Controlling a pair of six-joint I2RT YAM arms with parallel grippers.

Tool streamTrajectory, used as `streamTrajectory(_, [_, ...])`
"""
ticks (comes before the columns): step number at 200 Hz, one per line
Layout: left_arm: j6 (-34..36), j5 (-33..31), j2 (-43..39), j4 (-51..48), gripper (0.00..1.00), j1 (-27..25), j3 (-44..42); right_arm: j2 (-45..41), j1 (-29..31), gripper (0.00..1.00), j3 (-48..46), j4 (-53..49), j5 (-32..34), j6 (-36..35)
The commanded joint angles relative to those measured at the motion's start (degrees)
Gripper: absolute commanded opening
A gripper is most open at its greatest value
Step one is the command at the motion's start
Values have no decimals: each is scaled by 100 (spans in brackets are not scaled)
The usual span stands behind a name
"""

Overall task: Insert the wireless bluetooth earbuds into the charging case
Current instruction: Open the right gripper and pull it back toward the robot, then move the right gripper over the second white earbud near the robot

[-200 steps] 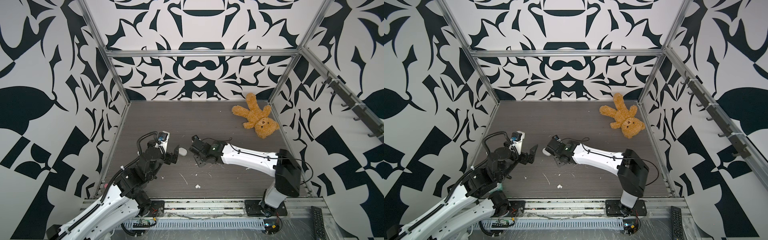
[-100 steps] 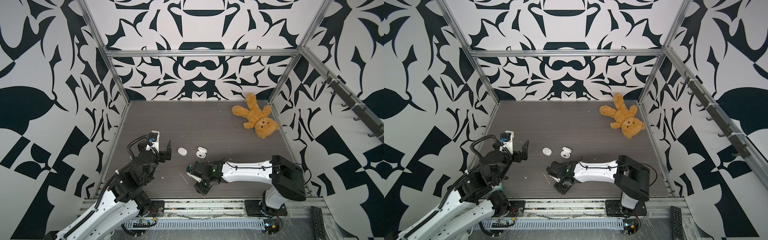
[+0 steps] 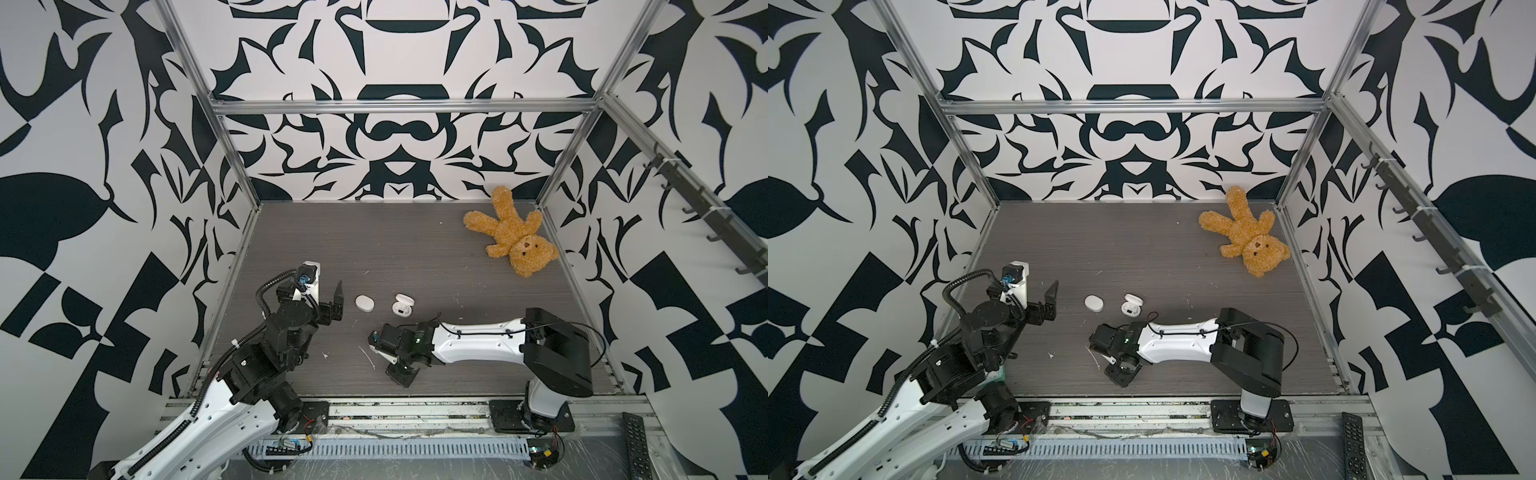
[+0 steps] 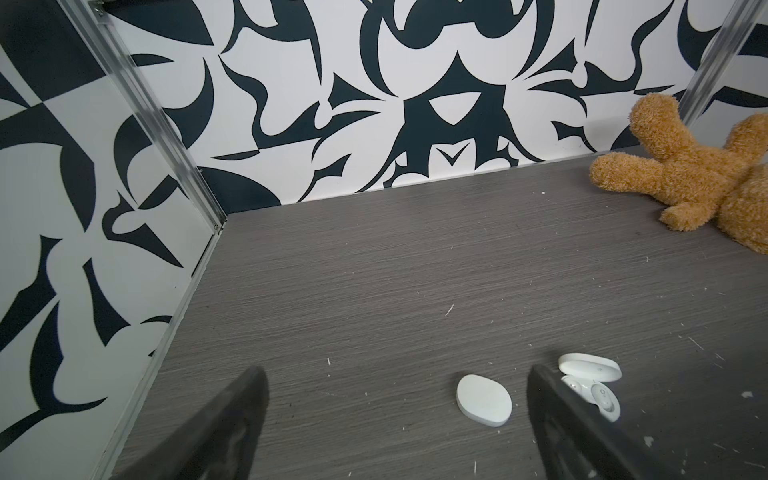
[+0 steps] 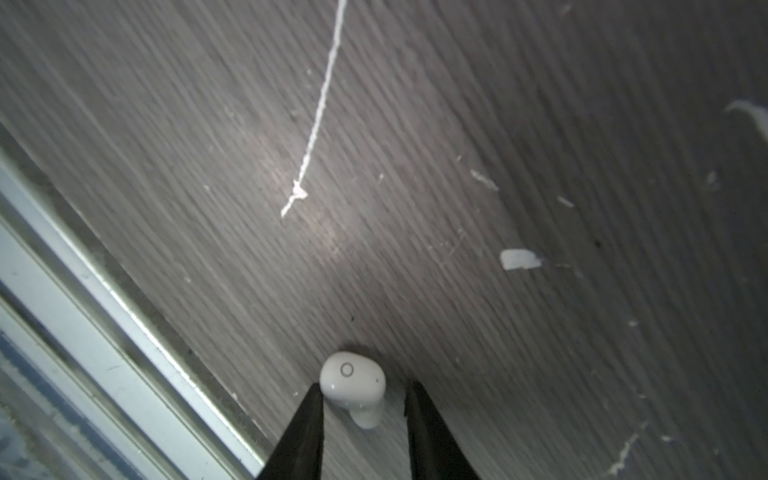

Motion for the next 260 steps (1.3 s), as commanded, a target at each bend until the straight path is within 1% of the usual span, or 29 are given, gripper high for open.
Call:
streamTrajectory(1, [-5,48,0,88,99,20,-95,23,25,30,152,-110,319,69])
streamTrajectory(16, [-4,55,2,85,99,24,-93,30,32,23,200,-183,555,188])
streamTrajectory(31, [-5,63,-4,88,99,23,-91,39,24,20,216,-146,652,356])
streamTrajectory(41, [1,70,2,79,99,24,-95,35,24,19,215,-70,707,562])
streamTrajectory(71, [4,91,10,81,99,23,-104,73,15,17,314,-181,1182,1156])
streamTrajectory(95, [3,111,26,77,99,23,-96,196,-25,18,446,-313,1236,1647])
streamTrajectory(115, [6,123,26,71,99,21,-91,227,-30,23,496,-296,1056,1870])
streamTrajectory(157, [11,168,16,63,99,23,-95,202,-29,34,538,-90,260,2090])
streamTrajectory(177, [8,188,6,51,99,17,-94,216,-18,36,574,8,-156,2238])
streamTrajectory(210, [-3,218,-11,51,99,23,-96,108,-30,37,589,91,-361,2375])
streamTrajectory(227, [-1,227,2,43,99,21,-90,11,-34,41,586,182,-600,2407])
streamTrajectory(236, [0,231,-7,43,99,24,-97,-58,-32,41,590,230,-699,2420])
streamTrajectory(260, [1,245,-9,38,99,22,-88,-408,-143,42,593,98,-570,2279])
